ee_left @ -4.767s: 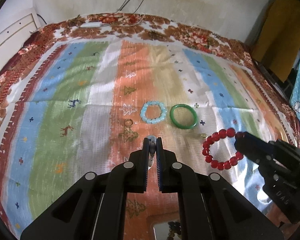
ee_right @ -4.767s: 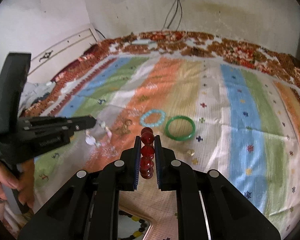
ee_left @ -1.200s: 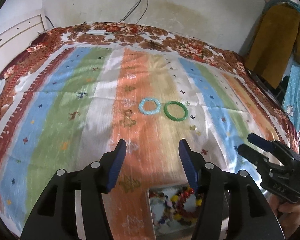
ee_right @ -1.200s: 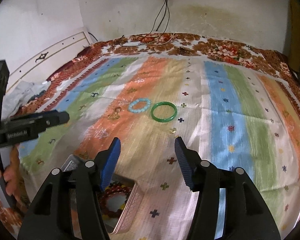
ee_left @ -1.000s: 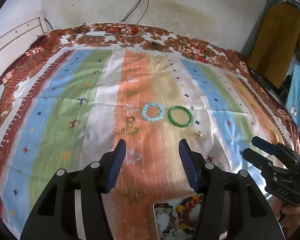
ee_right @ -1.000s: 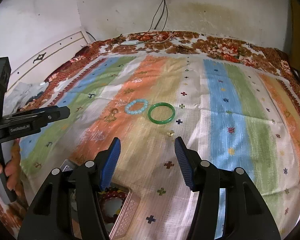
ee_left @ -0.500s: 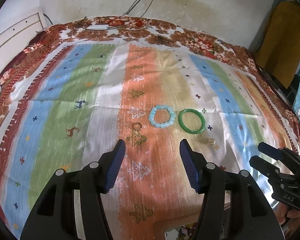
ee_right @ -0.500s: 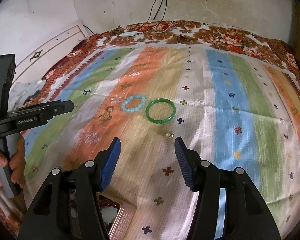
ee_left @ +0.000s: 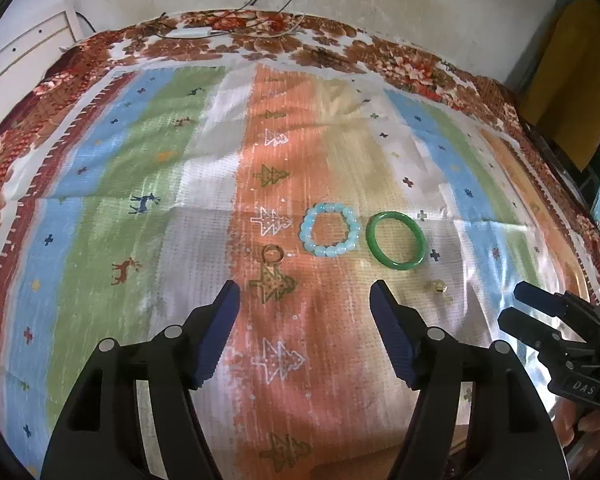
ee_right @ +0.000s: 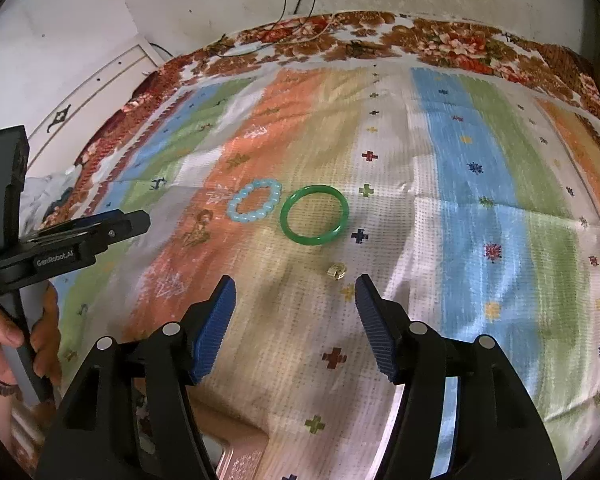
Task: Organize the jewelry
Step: 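Move both open grippers from the tin toward the gold ring and charm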
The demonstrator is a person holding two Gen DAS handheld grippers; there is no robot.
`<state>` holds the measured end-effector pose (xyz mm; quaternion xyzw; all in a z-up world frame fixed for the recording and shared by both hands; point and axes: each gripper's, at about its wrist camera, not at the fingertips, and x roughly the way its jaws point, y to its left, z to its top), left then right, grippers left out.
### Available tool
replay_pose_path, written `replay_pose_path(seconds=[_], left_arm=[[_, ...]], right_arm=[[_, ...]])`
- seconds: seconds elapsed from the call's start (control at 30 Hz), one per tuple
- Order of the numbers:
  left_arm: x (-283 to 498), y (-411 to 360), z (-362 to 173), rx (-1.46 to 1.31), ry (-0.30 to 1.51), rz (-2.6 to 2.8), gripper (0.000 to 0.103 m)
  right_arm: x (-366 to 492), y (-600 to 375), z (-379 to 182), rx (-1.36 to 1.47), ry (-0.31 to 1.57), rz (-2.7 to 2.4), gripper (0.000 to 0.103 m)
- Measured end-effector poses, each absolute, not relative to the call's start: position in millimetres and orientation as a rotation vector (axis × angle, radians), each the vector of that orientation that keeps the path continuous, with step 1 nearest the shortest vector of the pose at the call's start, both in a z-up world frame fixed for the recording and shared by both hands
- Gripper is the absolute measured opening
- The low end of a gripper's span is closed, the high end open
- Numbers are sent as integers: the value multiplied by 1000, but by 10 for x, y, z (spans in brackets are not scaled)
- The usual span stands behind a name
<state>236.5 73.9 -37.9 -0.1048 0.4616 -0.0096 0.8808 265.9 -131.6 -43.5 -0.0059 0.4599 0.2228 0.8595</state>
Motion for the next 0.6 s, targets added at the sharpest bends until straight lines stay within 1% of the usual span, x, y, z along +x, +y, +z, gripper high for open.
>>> replay_pose_path(seconds=[0.6], left_arm=[[2747,785,-690,-207,1061,-19,69]], right_arm=[[2955,-1205,-716,-29,1068,468,62]])
